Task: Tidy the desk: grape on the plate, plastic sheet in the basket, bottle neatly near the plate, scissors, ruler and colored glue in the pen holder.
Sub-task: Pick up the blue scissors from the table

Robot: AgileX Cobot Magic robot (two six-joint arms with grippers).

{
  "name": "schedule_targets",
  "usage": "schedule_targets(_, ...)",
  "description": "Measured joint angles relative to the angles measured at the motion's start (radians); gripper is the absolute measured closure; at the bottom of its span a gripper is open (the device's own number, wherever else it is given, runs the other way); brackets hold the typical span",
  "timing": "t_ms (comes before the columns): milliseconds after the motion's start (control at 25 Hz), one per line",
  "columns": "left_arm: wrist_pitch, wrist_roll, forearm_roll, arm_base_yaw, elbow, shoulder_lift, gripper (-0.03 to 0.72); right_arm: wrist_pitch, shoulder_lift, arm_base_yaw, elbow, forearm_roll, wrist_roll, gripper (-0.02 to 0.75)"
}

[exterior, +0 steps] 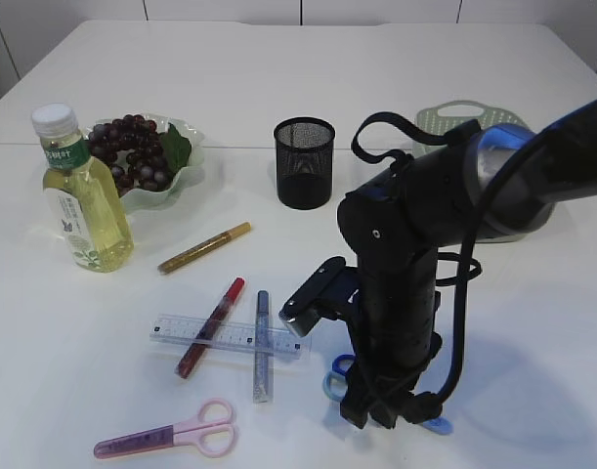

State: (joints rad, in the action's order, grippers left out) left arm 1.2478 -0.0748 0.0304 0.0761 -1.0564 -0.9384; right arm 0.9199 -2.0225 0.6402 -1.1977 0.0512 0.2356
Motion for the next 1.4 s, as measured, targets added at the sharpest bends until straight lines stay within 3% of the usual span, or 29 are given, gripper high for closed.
schedule_targets(120, 0.000, 0.000, 0.000, 0.000, 0.000, 0.000, 0.264, 0.000, 0.000, 0.000, 0.000, 0.000, -0.002, 0.345)
schedule_targets(320, 0.000, 0.000, 0.000, 0.000, 0.000, 0.000, 0.264, -0.007, 0.000, 0.000, -0.001, 0.000, -0.004, 0.476)
schedule_targets(440, 0.000, 0.000, 0.000, 0.000, 0.000, 0.000, 0.264, -0.011, 0.000, 0.000, -0.001, 0.000, -0.006, 0.515)
schedule_targets(1400, 0.002, 0.000, -0.002, 0.000, 0.000, 0.000, 0.265, 0.043, -0.001, 0.000, -0.002, -0.068, -0.041, 0.545)
